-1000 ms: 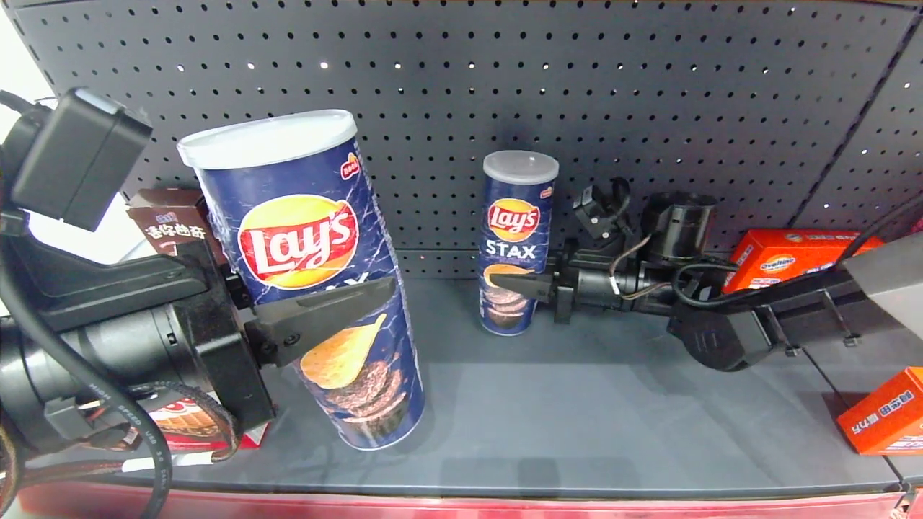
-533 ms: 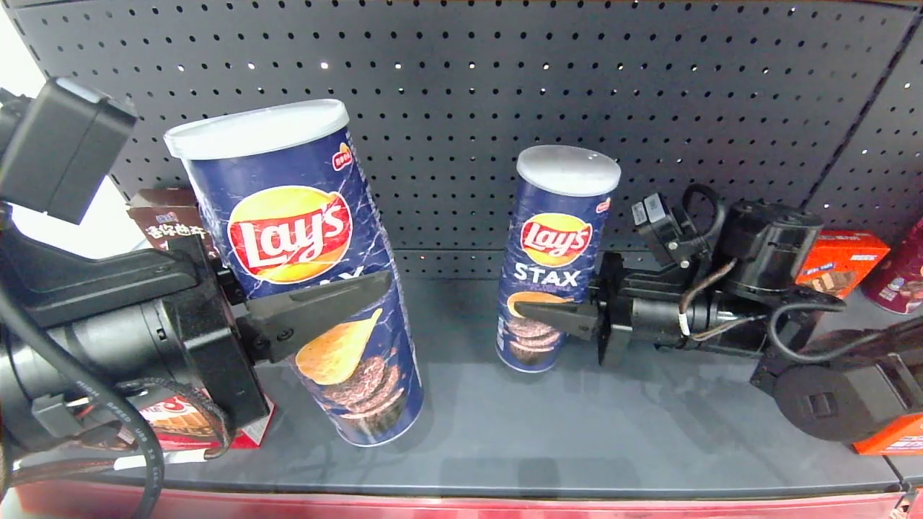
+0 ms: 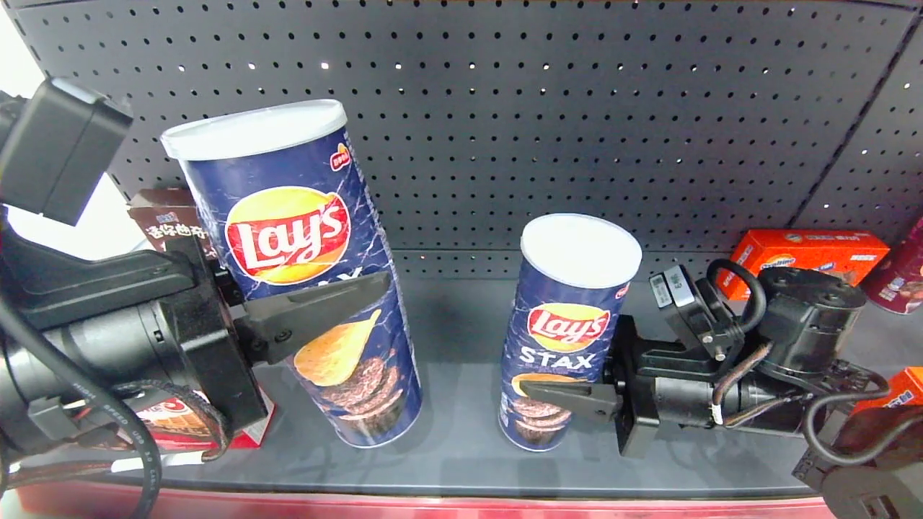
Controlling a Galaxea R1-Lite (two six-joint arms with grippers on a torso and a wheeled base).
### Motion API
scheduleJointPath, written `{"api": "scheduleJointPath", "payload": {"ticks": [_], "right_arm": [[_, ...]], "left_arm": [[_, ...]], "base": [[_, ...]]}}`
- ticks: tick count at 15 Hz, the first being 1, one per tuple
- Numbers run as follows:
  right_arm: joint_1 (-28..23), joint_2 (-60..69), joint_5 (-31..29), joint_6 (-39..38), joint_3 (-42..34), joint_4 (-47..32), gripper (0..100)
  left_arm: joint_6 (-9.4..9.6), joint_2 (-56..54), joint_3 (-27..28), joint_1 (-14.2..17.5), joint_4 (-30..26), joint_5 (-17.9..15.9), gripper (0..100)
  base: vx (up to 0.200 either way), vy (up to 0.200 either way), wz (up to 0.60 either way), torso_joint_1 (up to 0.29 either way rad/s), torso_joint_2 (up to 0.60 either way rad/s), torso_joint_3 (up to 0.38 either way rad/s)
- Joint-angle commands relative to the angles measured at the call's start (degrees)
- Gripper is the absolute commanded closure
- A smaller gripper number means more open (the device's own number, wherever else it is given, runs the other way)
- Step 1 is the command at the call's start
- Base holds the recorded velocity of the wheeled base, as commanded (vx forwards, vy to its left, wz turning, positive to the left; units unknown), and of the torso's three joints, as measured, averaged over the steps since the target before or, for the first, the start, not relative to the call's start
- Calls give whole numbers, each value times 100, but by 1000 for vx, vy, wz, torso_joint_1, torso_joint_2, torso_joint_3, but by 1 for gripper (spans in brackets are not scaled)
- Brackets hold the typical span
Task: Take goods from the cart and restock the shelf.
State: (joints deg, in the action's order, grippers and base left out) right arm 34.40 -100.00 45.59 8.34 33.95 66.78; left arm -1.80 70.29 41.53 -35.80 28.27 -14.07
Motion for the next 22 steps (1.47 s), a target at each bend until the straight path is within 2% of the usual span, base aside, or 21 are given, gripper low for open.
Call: {"api": "scheduleJointPath", "payload": {"ticks": [1,8,11,12,15,19,22], "right_arm": [[31,-72,2,10,-55,10,100],[75,-362,73,19,-187,72,100],[102,-485,81,19,-222,221,100],[128,-485,73,19,-231,221,0],[128,-398,64,19,-345,239,0],[-39,481,11,1,-706,186,0],[-628,1633,11,-8,-1136,37,0]], "left_arm": [[-4,-7,-5,3,3,1,100],[-13,-200,-22,3,-14,1,100],[-145,-235,-31,3,-14,9,100],[-145,-244,-40,3,-14,9,100],[-145,-288,-181,3,-6,1,100],[-145,-305,-207,-6,3,-8,100],[-136,-305,-260,-14,3,-26,100]], "base": [[0,0,0,0,0,0],[0,0,0,0,0,0],[0,0,0,0,0,0],[0,0,0,0,0,0],[0,0,0,0,0,0],[0,0,0,0,0,0],[0,0,0,0,0,0]]}}
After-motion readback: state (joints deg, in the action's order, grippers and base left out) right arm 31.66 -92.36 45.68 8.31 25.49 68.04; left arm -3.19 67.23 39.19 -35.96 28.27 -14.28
